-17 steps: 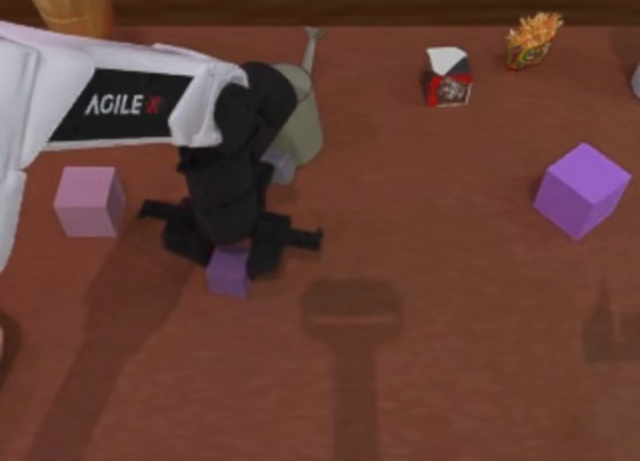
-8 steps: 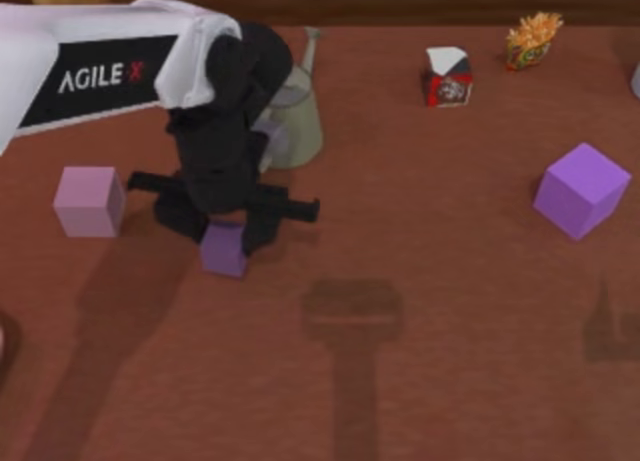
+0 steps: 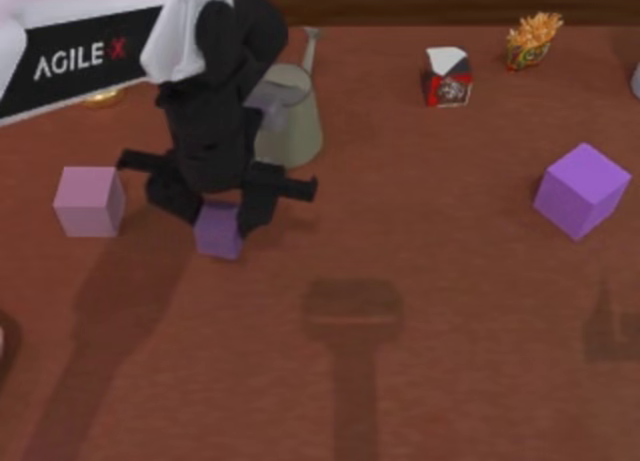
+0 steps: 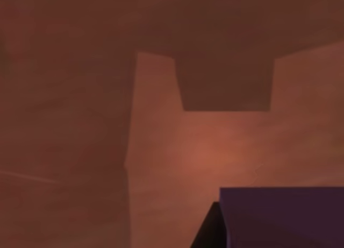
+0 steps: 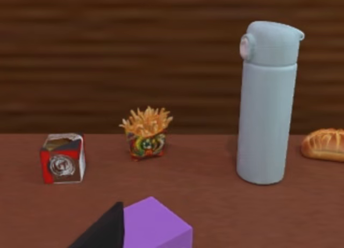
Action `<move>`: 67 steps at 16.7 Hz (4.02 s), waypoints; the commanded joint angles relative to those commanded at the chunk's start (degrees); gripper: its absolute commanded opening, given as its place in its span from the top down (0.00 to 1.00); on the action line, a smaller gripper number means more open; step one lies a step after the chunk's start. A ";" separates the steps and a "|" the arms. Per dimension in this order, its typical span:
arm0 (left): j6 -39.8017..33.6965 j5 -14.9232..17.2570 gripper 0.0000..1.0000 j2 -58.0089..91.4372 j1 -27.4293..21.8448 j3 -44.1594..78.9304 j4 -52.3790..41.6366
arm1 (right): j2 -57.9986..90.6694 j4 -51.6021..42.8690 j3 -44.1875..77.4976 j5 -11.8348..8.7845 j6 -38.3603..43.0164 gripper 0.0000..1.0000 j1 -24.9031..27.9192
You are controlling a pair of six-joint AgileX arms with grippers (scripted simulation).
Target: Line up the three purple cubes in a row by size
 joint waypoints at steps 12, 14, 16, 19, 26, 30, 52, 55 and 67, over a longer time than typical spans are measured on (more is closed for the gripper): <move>-30.41 -0.45 1.00 20.17 -19.48 37.93 -18.12 | 0.00 0.00 0.00 0.00 0.00 0.00 0.00; -35.36 -0.55 1.00 22.73 -22.57 43.23 -20.64 | 0.00 0.00 0.00 0.00 0.00 0.00 0.00; -38.13 -0.64 1.00 24.16 -24.46 46.08 -22.10 | 0.00 0.00 0.00 0.00 0.00 0.00 0.00; -38.66 -0.66 1.00 24.43 -24.85 46.64 -22.39 | 0.00 0.00 0.00 0.00 0.00 0.00 0.00; -38.64 -0.67 1.00 23.93 -24.56 40.26 -16.13 | 0.00 0.00 0.00 0.00 0.00 0.00 0.00; -38.71 -0.65 1.00 23.96 -24.82 31.65 -7.87 | 0.00 0.00 0.00 0.00 0.00 0.00 0.00; -38.75 -0.67 0.00 23.99 -24.93 29.94 -6.13 | 0.00 0.00 0.00 0.00 0.00 0.00 0.00; -38.75 -0.67 0.00 23.99 -24.93 29.94 -6.13 | 0.00 0.00 0.00 0.00 0.00 0.00 0.00; -39.04 -0.69 0.00 23.11 -23.92 43.93 -21.04 | 0.00 0.00 0.00 0.00 0.00 0.00 0.00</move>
